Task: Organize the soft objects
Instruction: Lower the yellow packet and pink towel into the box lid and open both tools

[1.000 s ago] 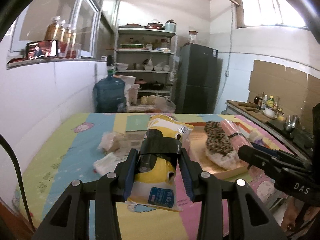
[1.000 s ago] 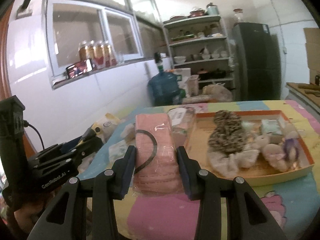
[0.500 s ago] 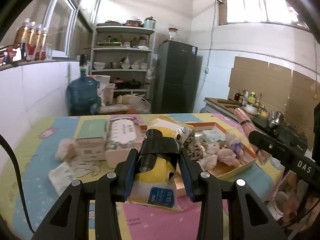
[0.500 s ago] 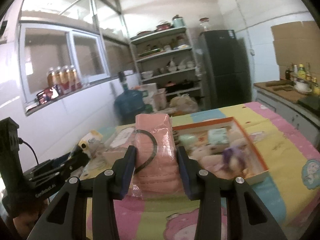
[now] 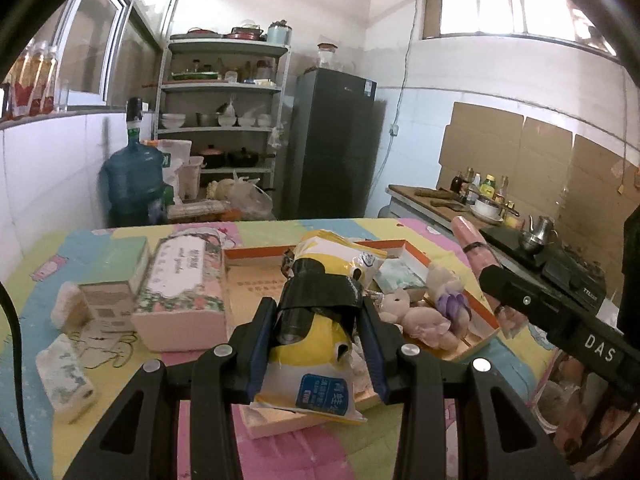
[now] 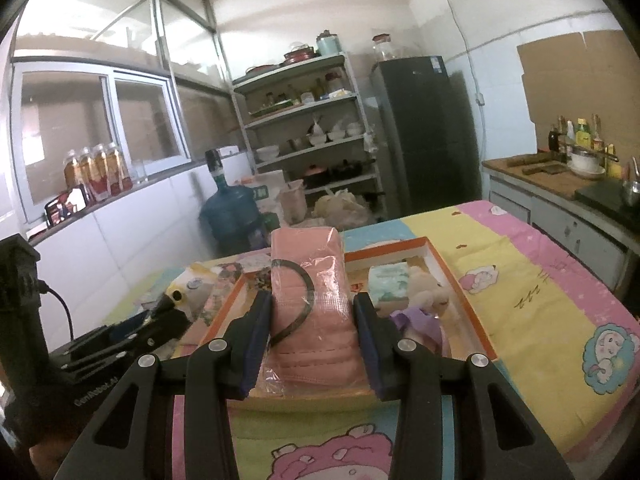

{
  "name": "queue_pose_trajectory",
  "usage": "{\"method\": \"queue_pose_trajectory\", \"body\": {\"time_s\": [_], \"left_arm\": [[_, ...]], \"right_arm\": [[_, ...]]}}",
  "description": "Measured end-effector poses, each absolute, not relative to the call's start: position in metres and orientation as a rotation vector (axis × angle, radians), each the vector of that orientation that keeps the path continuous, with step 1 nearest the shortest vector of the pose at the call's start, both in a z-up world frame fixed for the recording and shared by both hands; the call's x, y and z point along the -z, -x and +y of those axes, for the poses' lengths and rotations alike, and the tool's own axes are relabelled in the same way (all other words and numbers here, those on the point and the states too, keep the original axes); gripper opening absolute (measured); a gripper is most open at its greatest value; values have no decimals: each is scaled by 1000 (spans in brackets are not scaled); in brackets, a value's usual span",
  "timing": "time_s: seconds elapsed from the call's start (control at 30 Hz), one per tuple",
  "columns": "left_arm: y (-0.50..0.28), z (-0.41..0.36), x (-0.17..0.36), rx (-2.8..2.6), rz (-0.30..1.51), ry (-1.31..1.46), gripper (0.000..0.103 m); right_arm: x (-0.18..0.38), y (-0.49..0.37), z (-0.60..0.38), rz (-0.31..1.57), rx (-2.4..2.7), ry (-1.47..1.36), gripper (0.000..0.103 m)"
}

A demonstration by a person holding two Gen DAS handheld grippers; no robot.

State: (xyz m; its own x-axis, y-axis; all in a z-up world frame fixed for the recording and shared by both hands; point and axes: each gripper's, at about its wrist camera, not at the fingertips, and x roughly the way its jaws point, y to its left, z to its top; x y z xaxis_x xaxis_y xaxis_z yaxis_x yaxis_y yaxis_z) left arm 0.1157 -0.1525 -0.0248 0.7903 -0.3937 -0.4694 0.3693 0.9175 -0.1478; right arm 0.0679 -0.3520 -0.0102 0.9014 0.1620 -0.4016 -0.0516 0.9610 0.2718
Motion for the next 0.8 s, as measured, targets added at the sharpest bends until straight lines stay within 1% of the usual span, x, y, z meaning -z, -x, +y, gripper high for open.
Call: {"method": "queue_pose_trajectory", "body": {"time_s": [0.8], "left_arm": [[-167, -172, 76, 355, 626, 60, 42]], "right_arm": [[71, -128, -340, 578, -213, -318, 43]]}}
